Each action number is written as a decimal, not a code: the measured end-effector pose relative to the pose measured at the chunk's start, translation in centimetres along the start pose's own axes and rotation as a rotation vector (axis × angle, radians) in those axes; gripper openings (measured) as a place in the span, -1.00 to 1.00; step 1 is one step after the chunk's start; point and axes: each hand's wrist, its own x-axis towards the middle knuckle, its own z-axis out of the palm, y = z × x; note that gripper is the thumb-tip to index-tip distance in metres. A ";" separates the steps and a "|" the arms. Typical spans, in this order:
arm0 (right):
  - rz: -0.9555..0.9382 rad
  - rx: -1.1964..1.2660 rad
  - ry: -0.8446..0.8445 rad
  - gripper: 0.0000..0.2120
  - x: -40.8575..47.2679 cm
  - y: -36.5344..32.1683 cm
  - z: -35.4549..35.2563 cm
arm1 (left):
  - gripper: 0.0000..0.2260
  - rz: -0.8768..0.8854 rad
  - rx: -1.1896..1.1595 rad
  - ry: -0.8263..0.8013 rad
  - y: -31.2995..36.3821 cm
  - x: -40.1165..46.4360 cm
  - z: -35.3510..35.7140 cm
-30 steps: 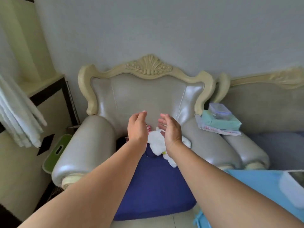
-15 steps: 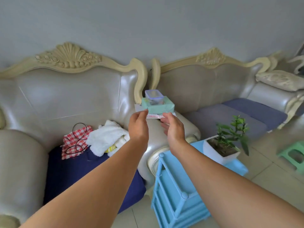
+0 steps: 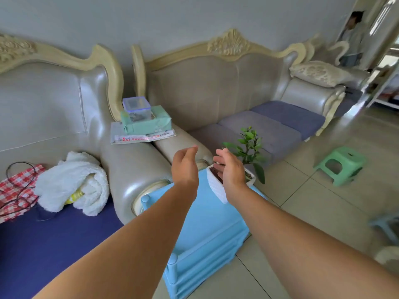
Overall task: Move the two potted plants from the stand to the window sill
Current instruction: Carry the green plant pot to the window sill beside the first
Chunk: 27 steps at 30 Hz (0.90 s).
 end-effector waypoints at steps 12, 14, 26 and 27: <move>0.179 -0.045 0.170 -0.79 5.3 5.9 -7.5 | -0.91 -0.059 0.106 -0.067 -7.2 2.8 4.5; 0.221 -0.042 0.162 -0.75 6.2 6.9 -8.2 | -0.91 -0.070 0.118 -0.063 -8.4 3.2 4.9; 0.298 -0.166 0.127 -0.63 13.3 12.9 -13.3 | -0.79 -0.049 0.152 0.099 -15.1 6.3 8.2; 0.282 -0.177 0.118 -0.62 13.8 13.3 -13.5 | -0.79 -0.030 0.146 0.124 -15.6 6.6 8.5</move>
